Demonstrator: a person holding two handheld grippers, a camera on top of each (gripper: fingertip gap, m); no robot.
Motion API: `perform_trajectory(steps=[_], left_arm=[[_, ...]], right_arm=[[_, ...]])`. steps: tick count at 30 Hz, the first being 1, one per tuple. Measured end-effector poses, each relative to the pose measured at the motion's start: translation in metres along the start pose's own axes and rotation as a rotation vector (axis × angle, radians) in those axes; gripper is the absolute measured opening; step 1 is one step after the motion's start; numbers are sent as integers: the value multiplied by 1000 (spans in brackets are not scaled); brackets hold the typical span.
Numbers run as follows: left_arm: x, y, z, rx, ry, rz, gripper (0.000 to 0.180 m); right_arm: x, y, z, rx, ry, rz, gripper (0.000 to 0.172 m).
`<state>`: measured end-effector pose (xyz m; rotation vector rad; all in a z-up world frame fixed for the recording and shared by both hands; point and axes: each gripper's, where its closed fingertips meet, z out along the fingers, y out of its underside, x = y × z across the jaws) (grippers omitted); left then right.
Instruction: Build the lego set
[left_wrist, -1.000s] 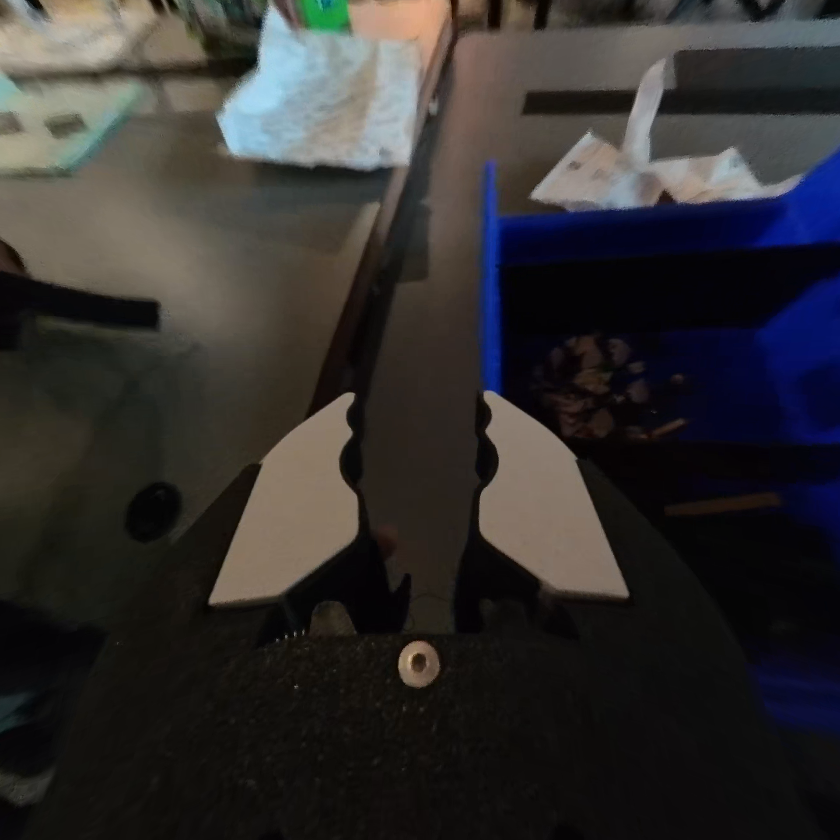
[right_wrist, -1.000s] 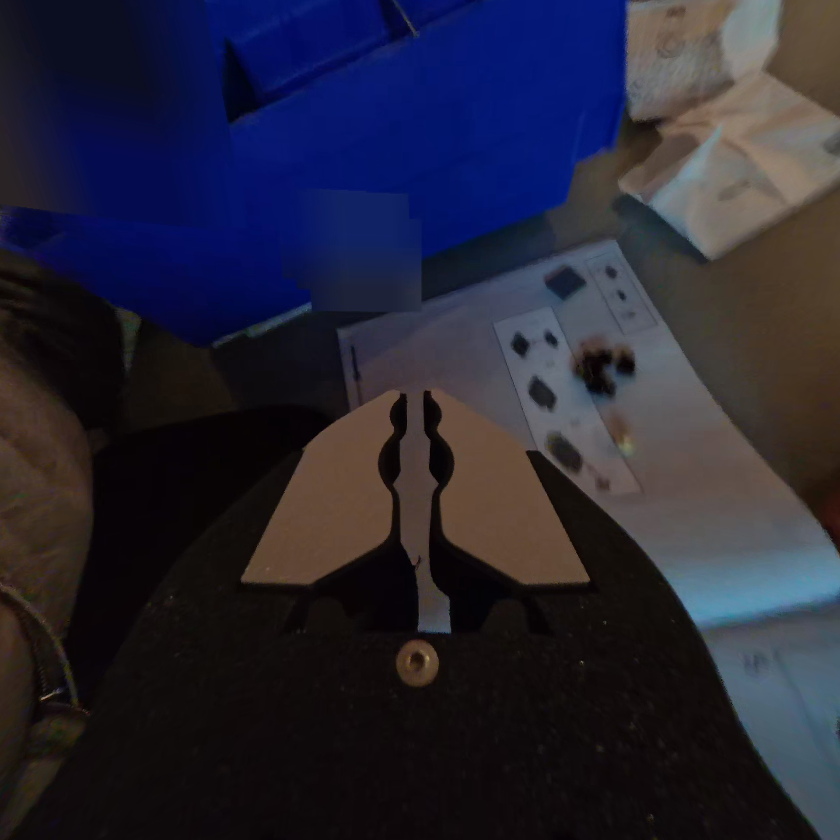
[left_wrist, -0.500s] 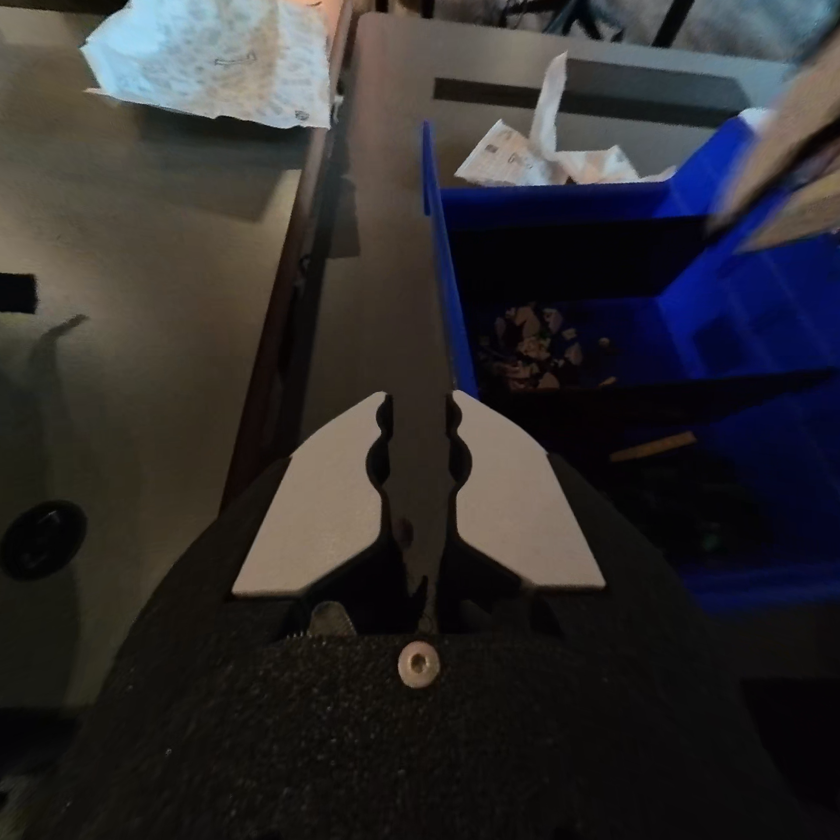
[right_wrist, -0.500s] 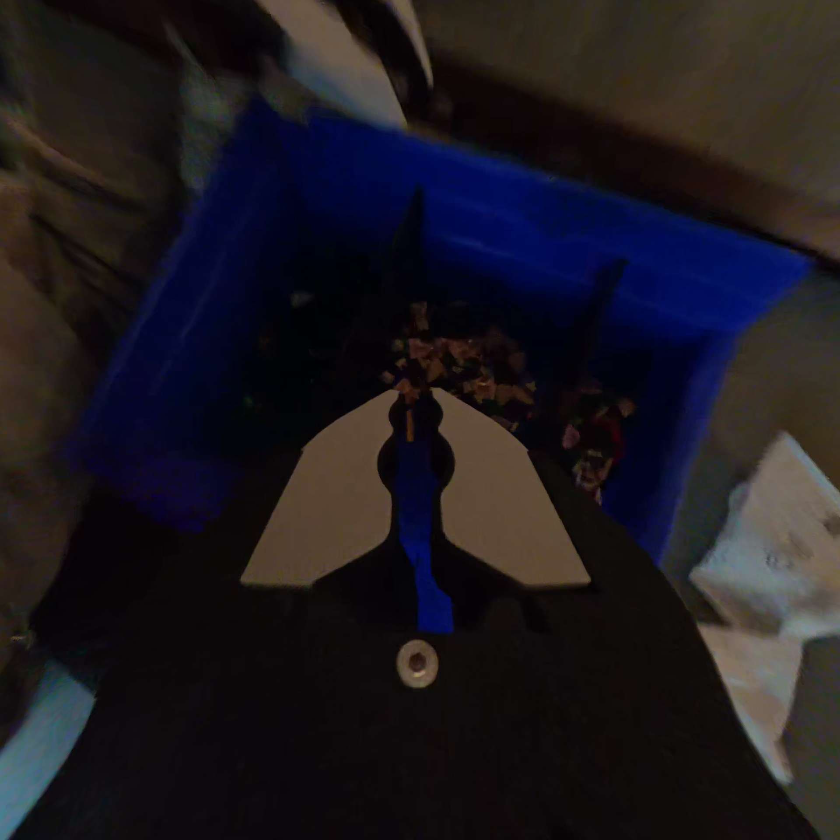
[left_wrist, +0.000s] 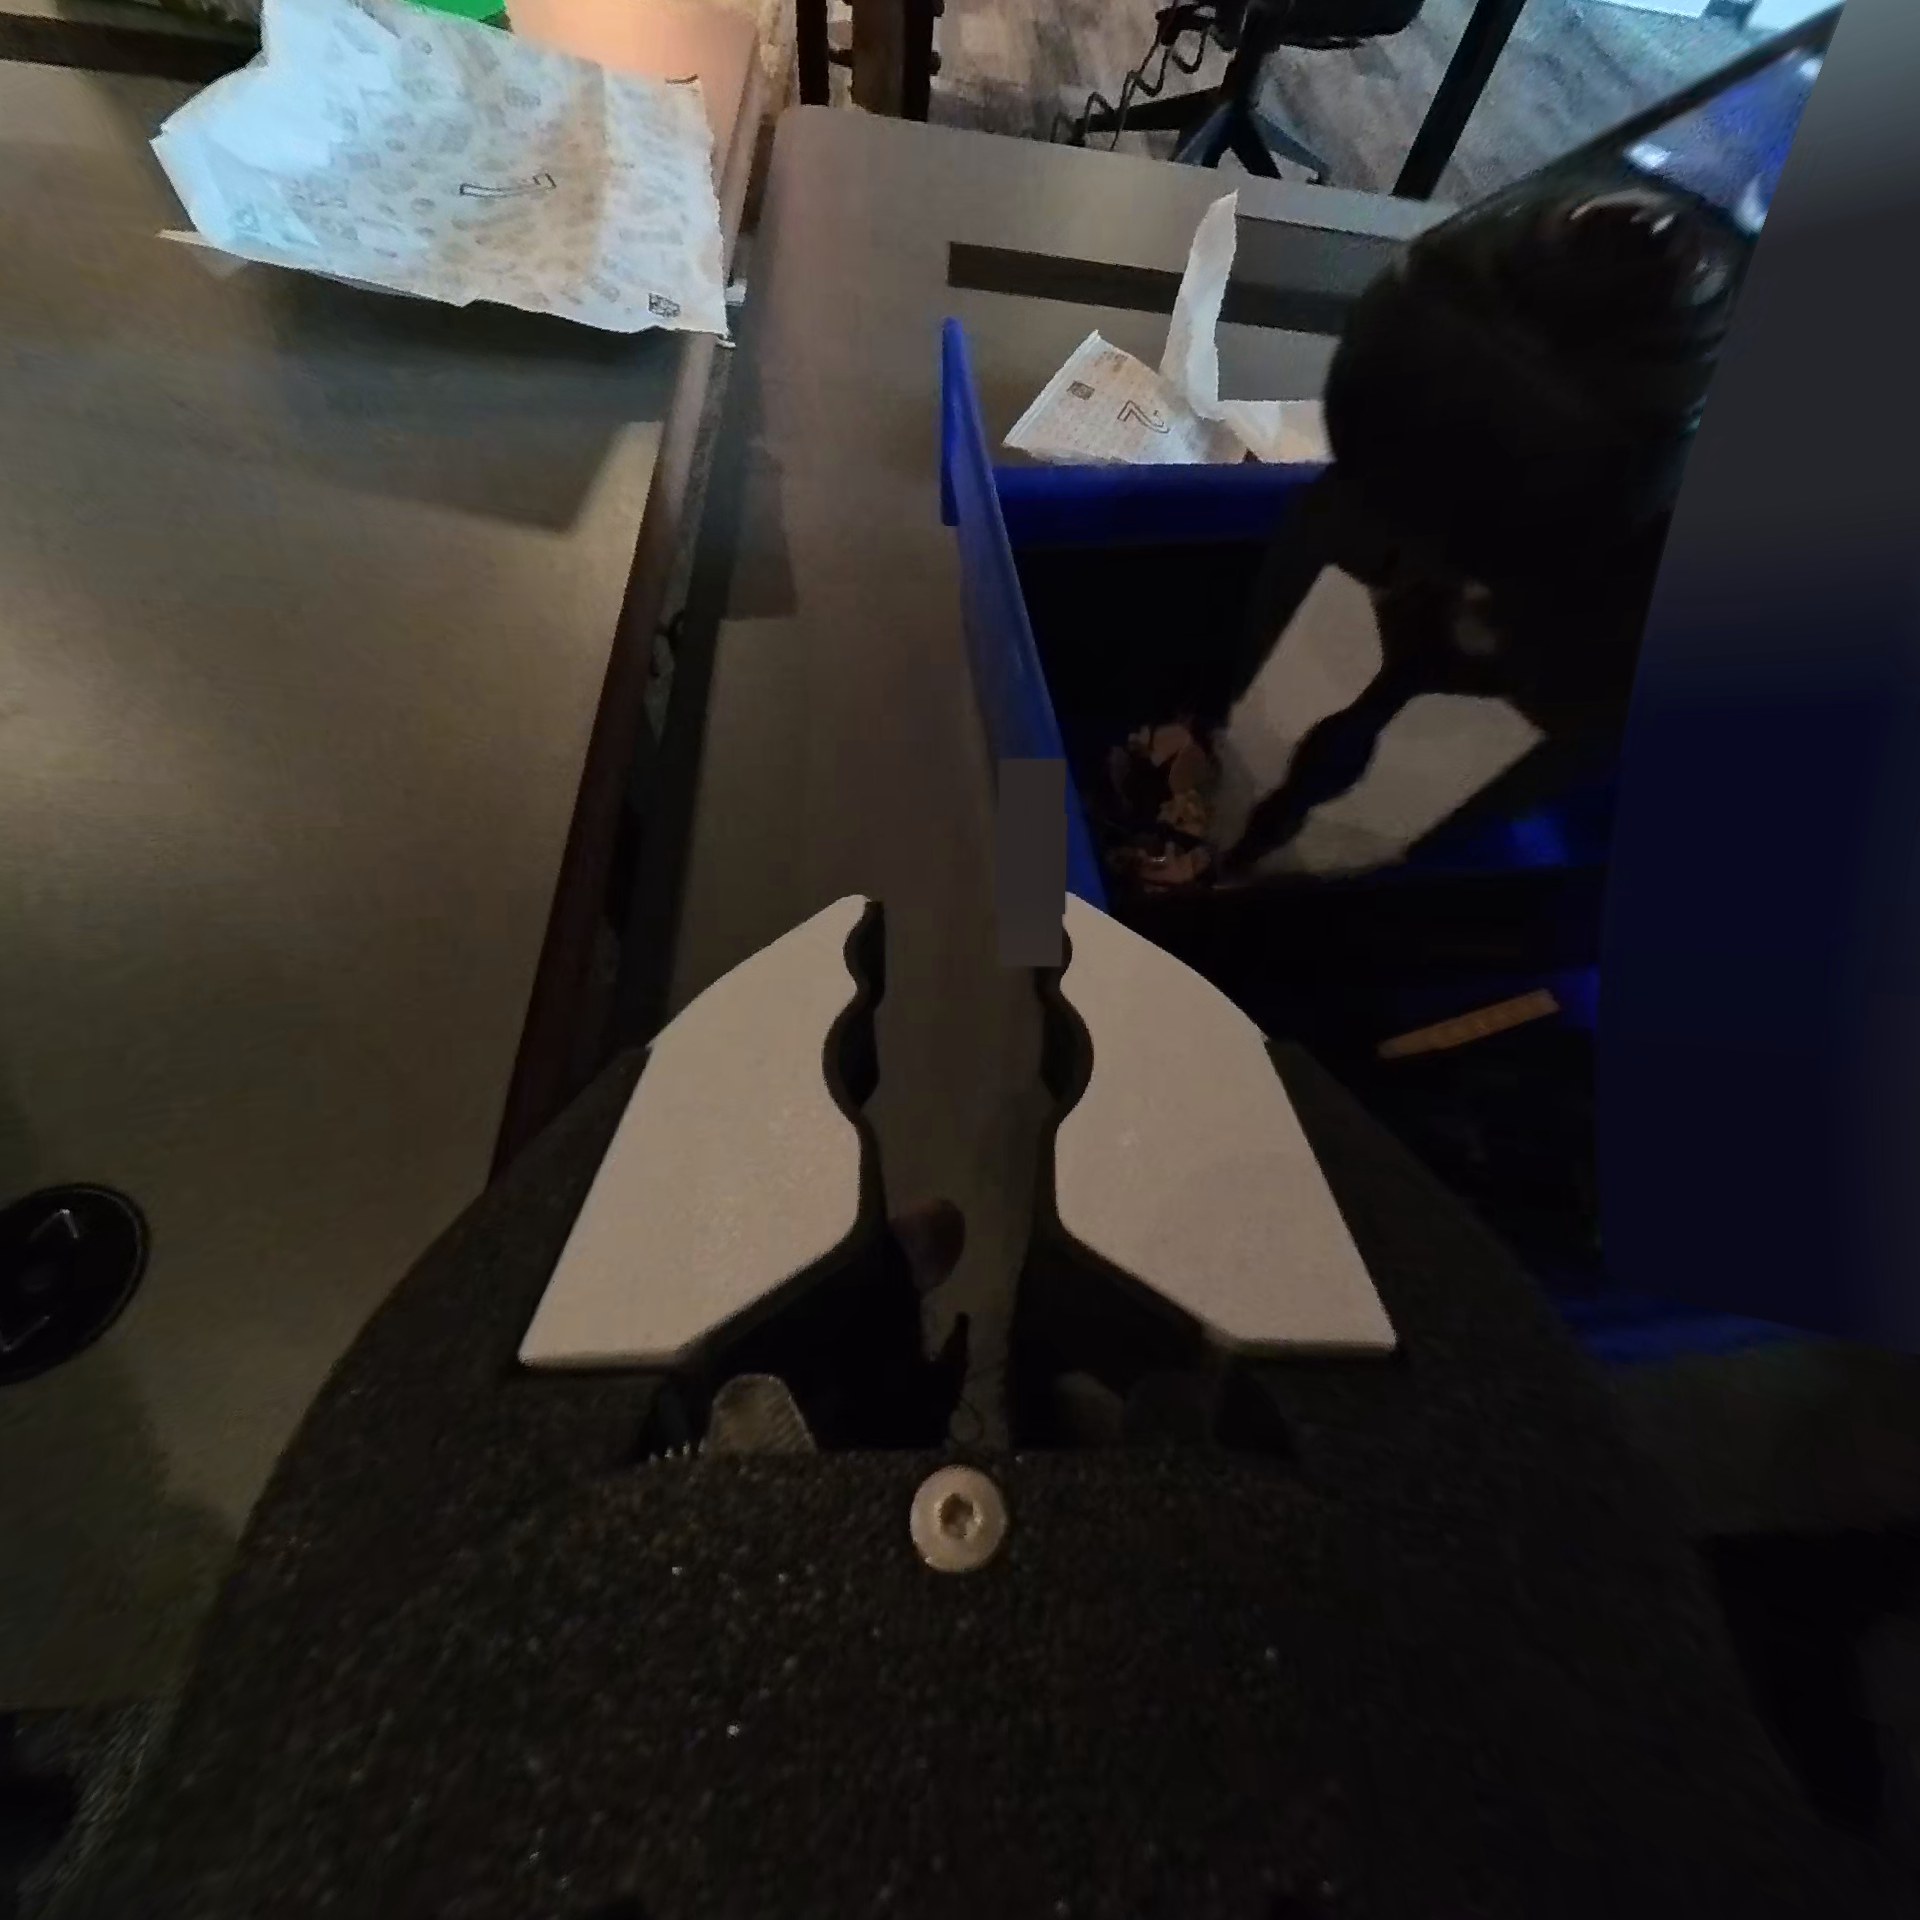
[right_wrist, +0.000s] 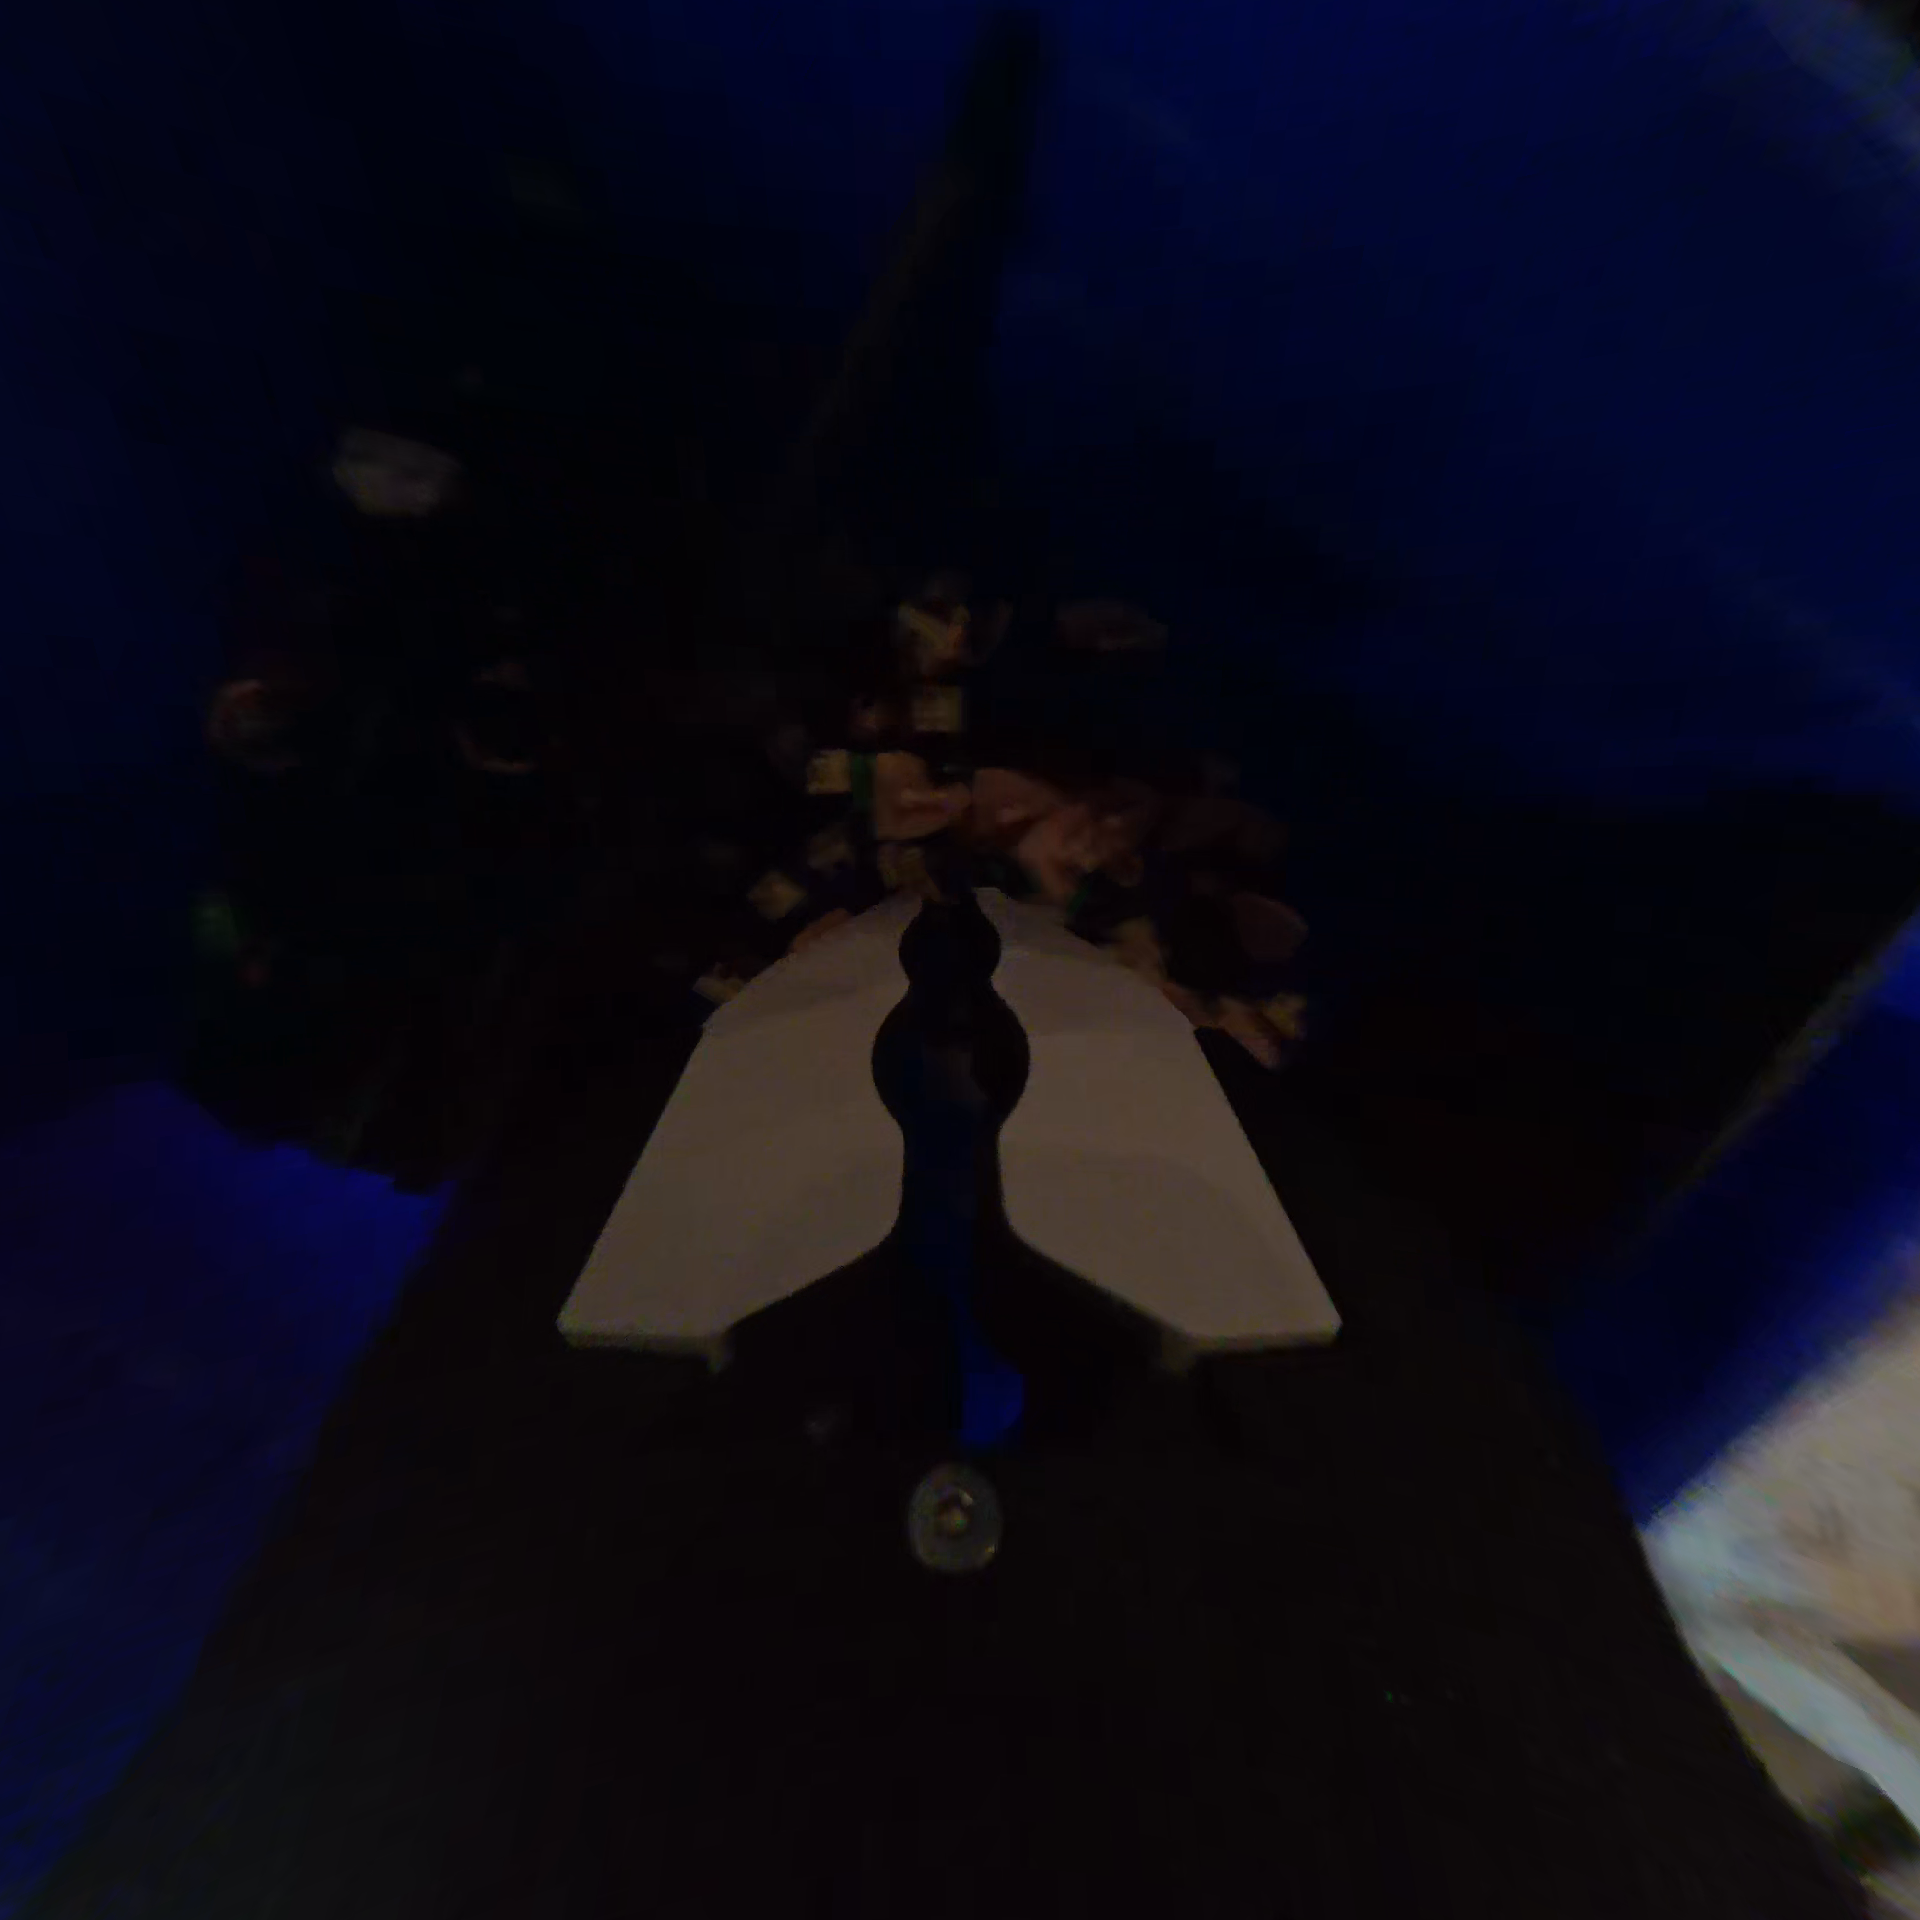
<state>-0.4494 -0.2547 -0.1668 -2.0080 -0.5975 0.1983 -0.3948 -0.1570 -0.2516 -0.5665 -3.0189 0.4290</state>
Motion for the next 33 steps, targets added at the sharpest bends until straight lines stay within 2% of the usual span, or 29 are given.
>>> perform_trajectory(steps=[2,8,14,18,23,30,33], left_arm=[[0,0,0,-2,-4,3,28],[2,-1,1,-8,-12,19,29],[1,-1,1,-8,-14,13,31],[0,-1,1,-6,-14,15,32],[0,0,1,-5,-11,15,32],[0,0,0,-7,-16,22,32],[0,0,-1,-6,-16,25,32]], right_arm=[[-20,-1,-7,46,-129,2,3],[-1,12,-27,83,-54,64,10],[-1,27,-15,-49,-30,33,8],[9,34,-14,-110,50,67,7],[11,33,-13,-137,102,92,11],[9,14,-6,-46,93,66,4],[-4,21,-1,-94,23,32,10]])
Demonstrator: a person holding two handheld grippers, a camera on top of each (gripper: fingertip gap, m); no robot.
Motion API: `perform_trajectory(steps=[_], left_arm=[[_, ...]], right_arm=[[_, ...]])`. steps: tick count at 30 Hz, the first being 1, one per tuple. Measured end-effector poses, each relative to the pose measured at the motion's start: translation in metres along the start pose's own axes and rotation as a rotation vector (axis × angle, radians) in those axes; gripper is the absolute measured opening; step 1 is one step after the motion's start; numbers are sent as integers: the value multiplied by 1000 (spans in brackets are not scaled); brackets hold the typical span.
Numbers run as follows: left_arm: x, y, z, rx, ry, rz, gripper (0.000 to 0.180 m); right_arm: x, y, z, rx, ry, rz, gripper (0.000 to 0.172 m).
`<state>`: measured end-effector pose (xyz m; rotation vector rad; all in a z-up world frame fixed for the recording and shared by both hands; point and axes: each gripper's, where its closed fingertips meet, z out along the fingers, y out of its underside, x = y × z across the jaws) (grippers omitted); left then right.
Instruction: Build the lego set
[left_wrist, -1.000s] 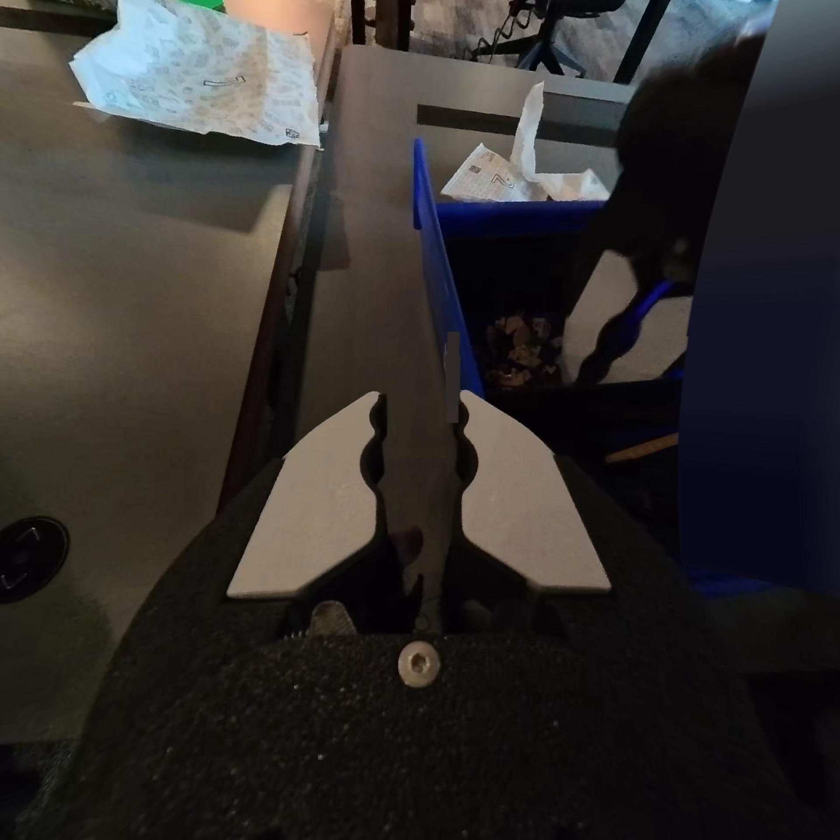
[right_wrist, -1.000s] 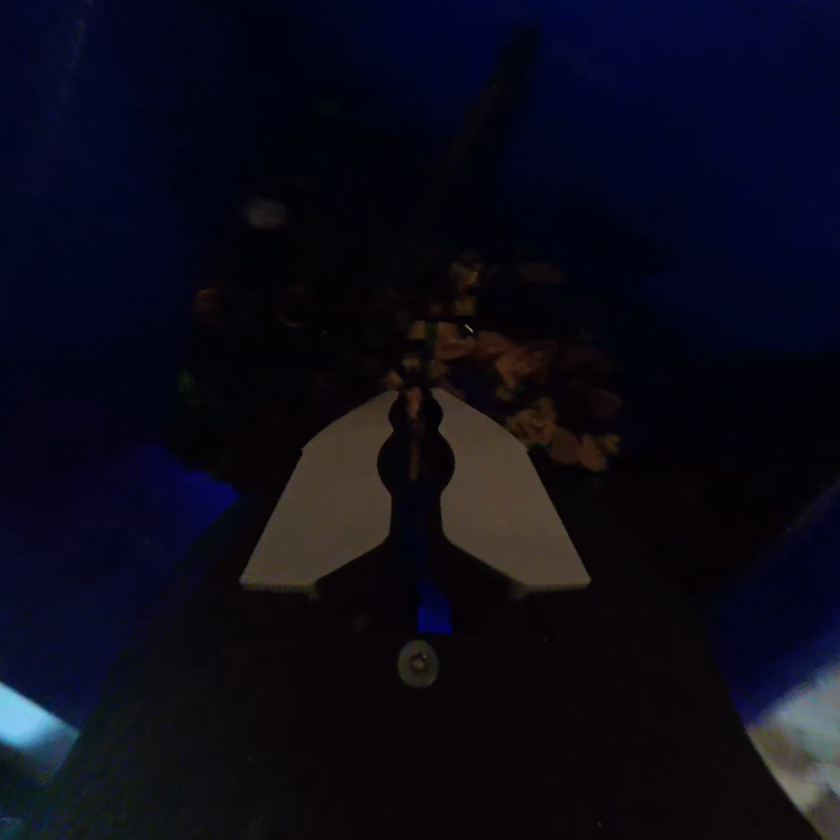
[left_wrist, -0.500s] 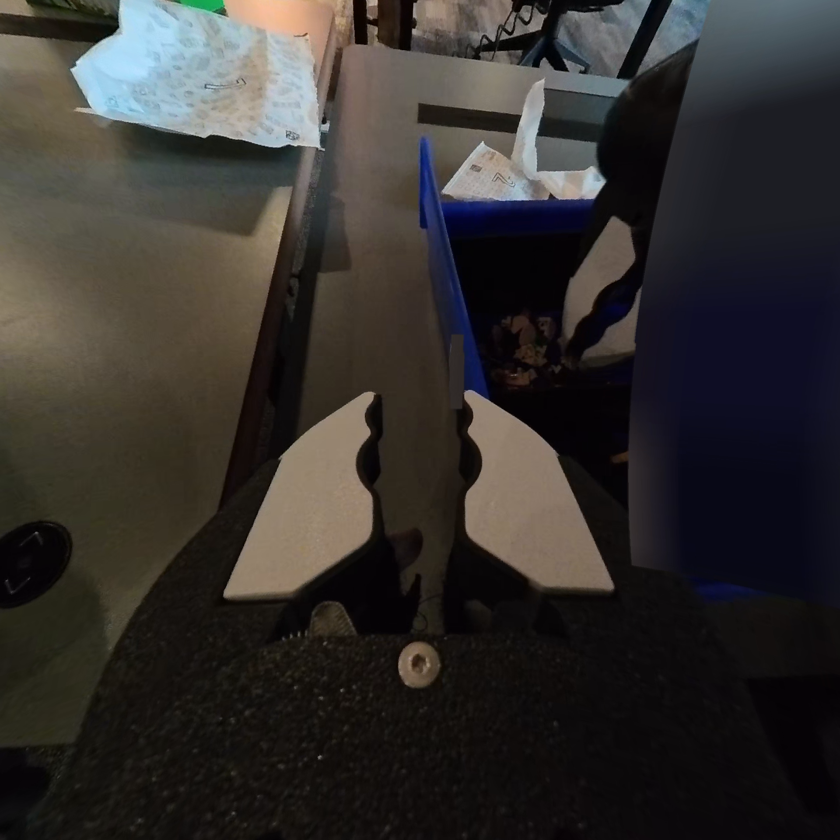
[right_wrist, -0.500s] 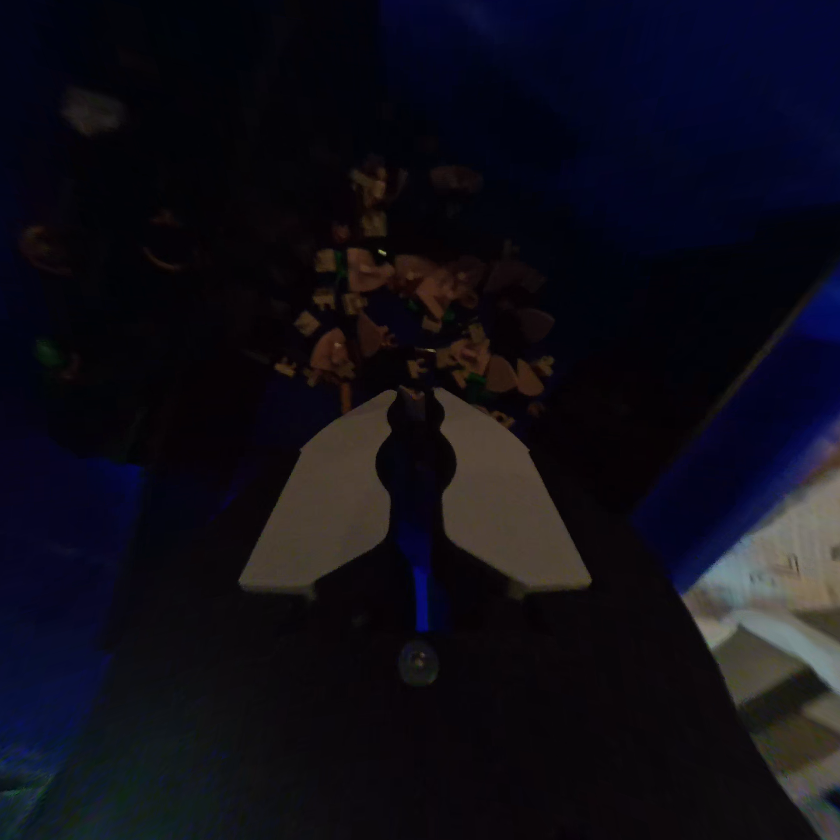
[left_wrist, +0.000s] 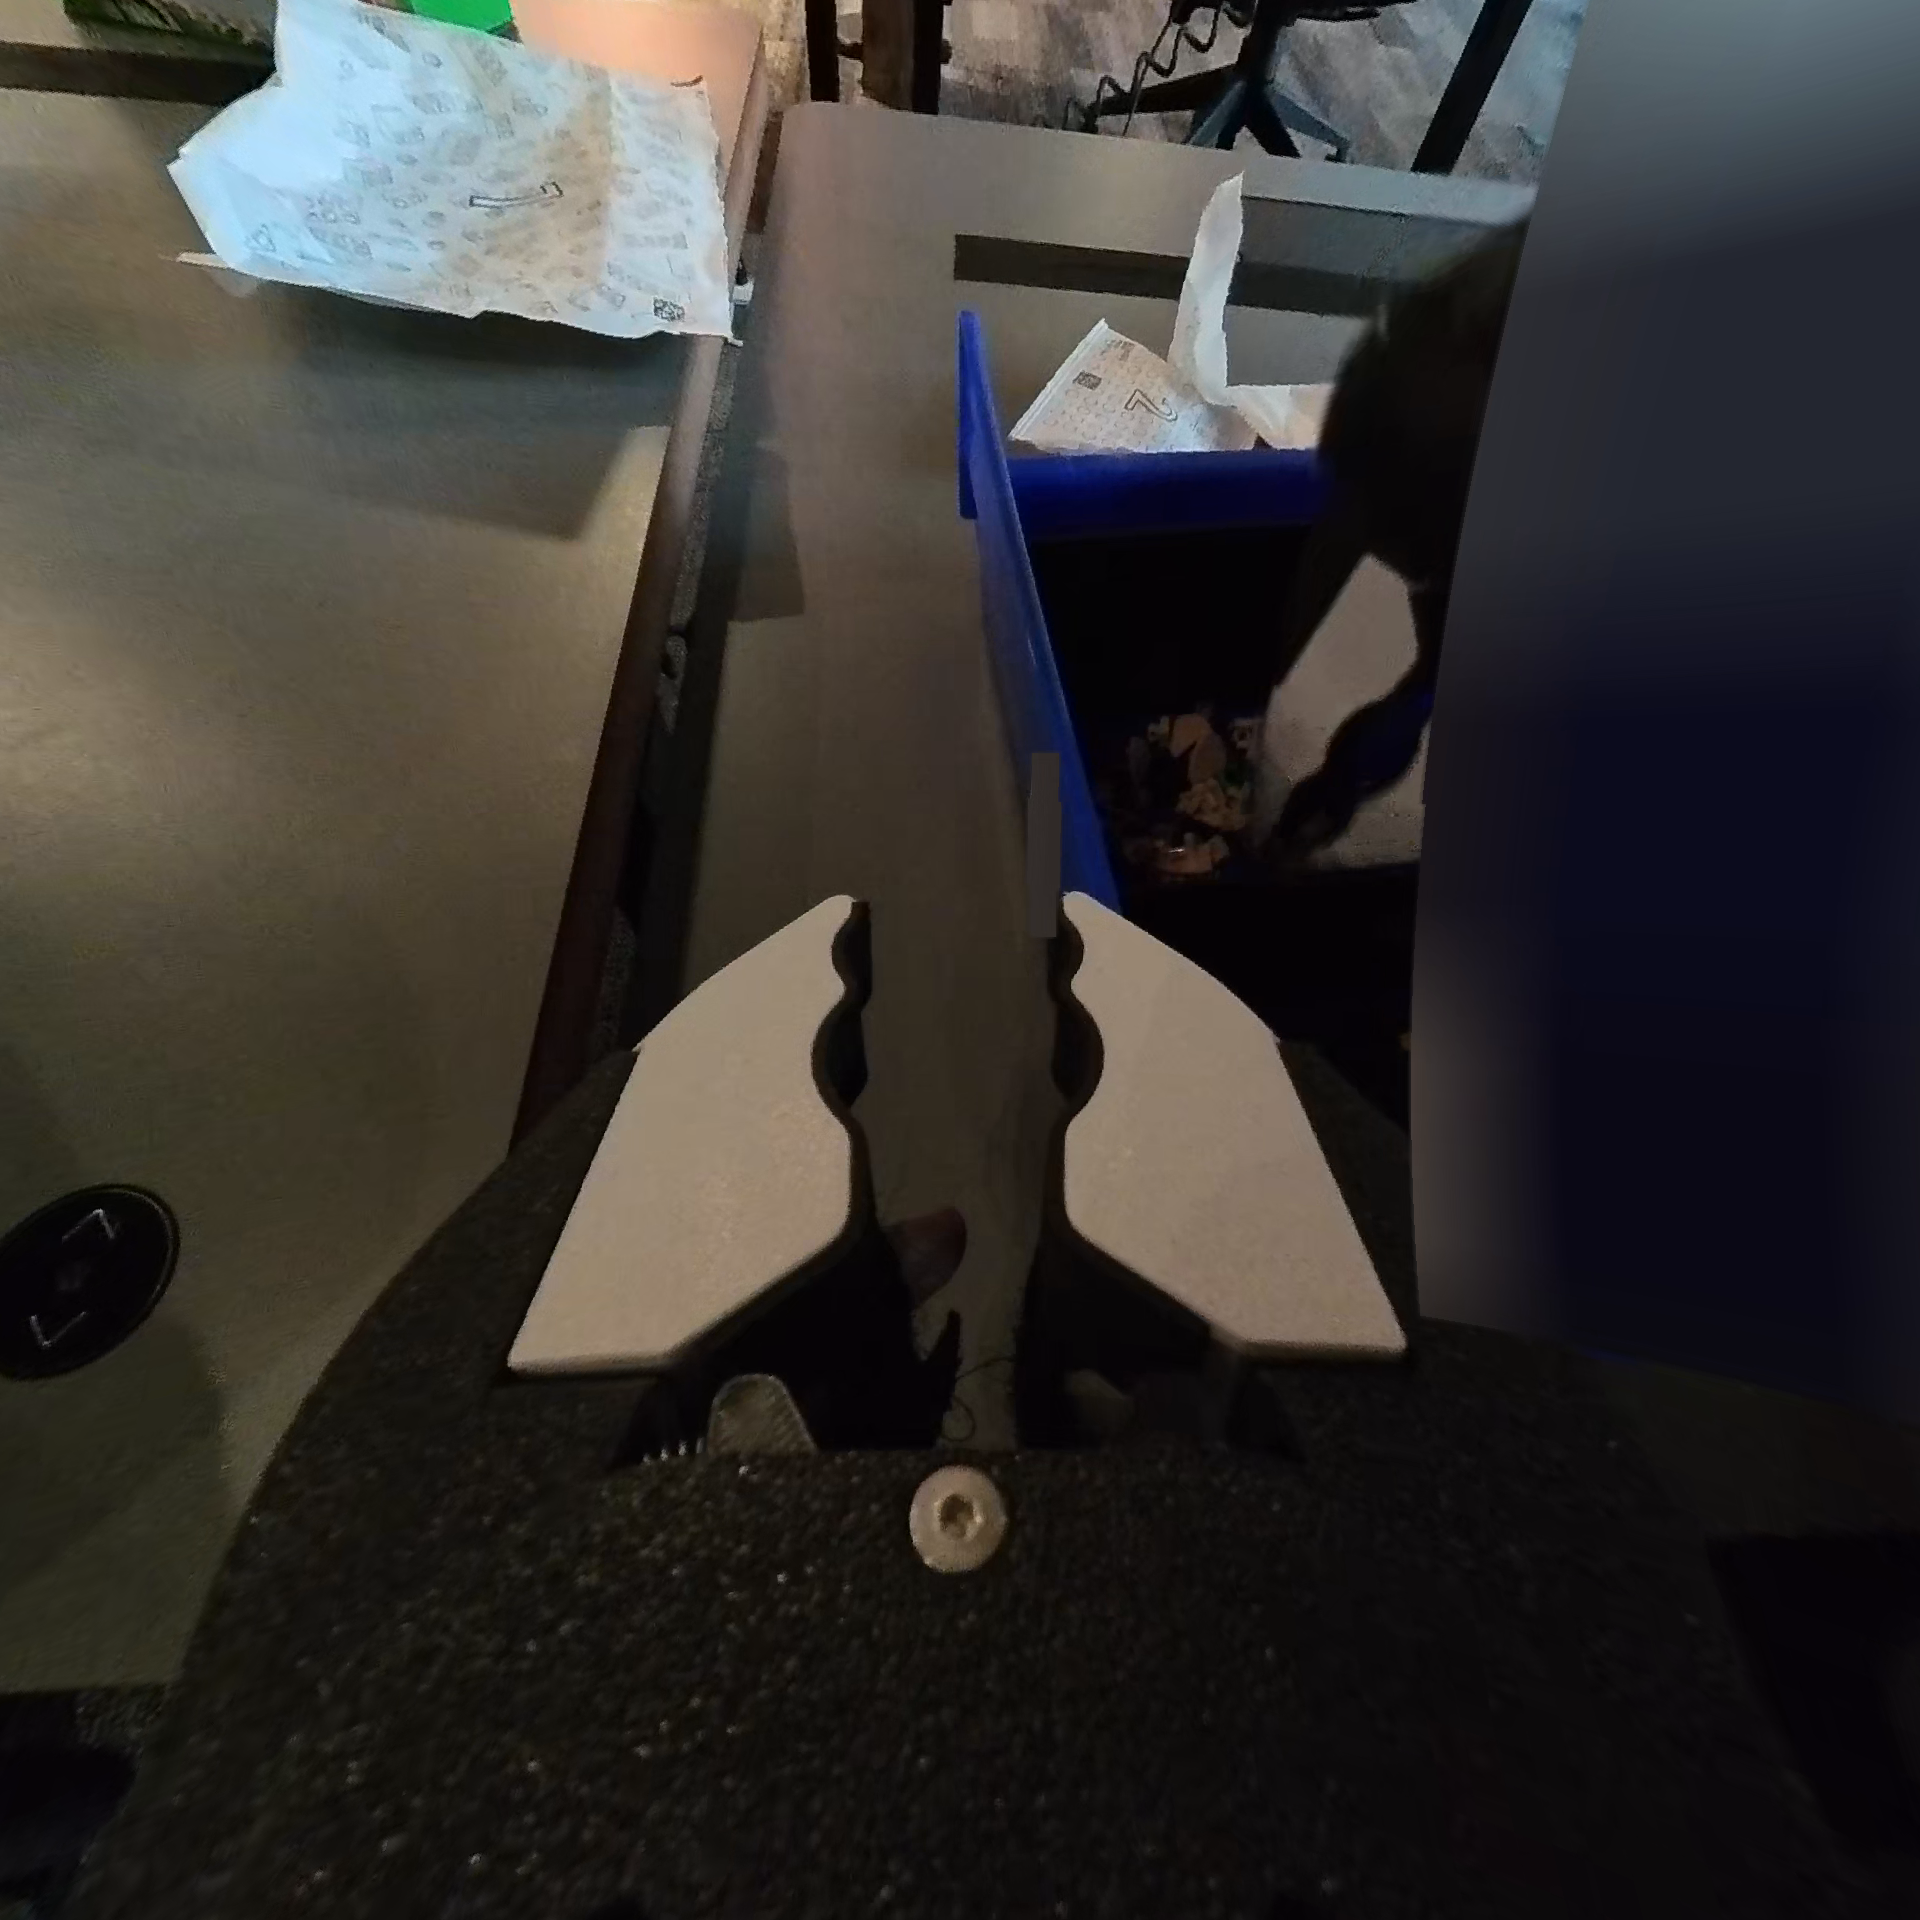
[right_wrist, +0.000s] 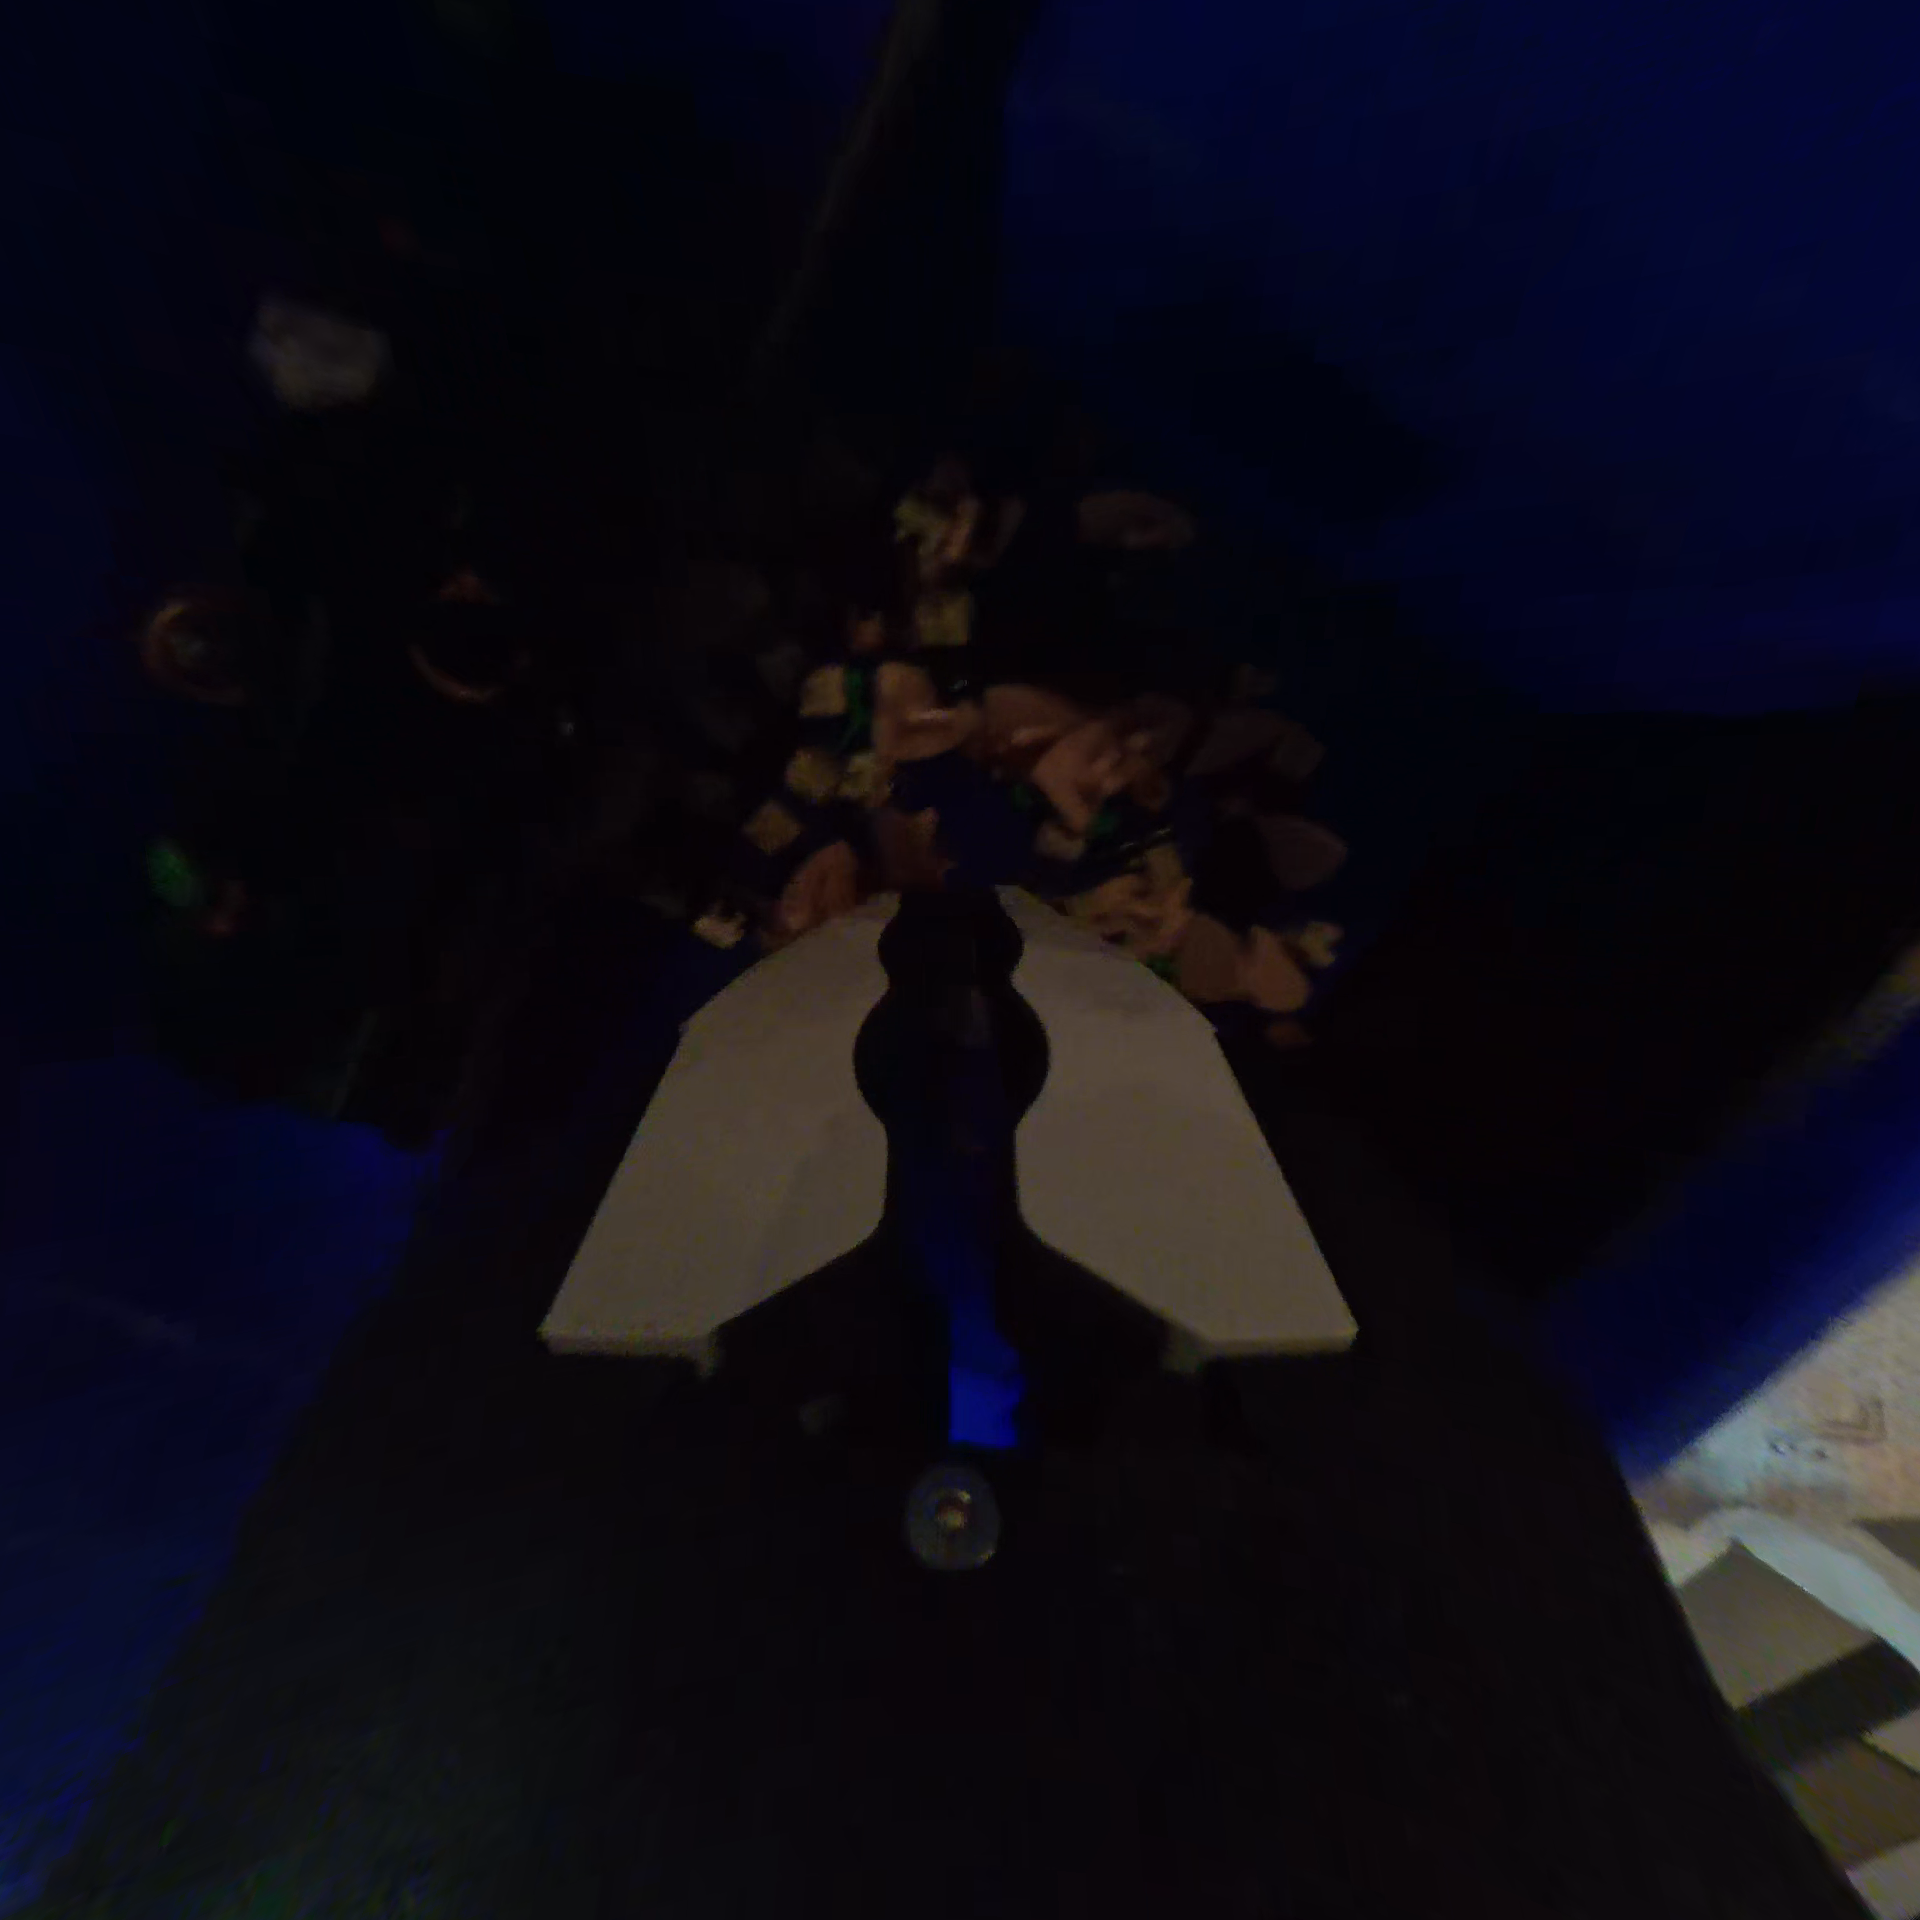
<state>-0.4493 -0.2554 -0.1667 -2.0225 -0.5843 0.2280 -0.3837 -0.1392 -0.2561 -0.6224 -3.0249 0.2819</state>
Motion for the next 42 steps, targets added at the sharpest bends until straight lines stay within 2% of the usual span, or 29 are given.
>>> perform_trajectory(steps=[3,6,13,16,19,22,30,33,38,42], left_arm=[[0,0,0,1,3,-2,33],[0,0,0,2,6,-1,33],[0,0,0,-2,-3,6,33],[1,0,0,-1,-1,5,33],[1,0,0,0,0,6,33],[0,0,0,1,2,5,33],[0,0,-1,-3,-9,15,33],[0,0,0,-2,-8,15,33],[0,0,0,0,-6,15,33],[0,1,1,-12,-11,20,34]], right_arm=[[-11,3,-3,8,-55,-10,16],[-3,1,-13,36,-25,18,16],[7,-4,-1,25,49,-6,6],[-3,-7,3,29,4,-26,8],[-6,-5,-5,55,-43,-2,18],[1,0,-13,52,-13,7,17],[10,-25,-5,165,23,52,5],[1,-25,0,140,-15,28,5],[-4,5,-2,-5,-19,4,7],[4,-9,-11,94,11,48,6]])
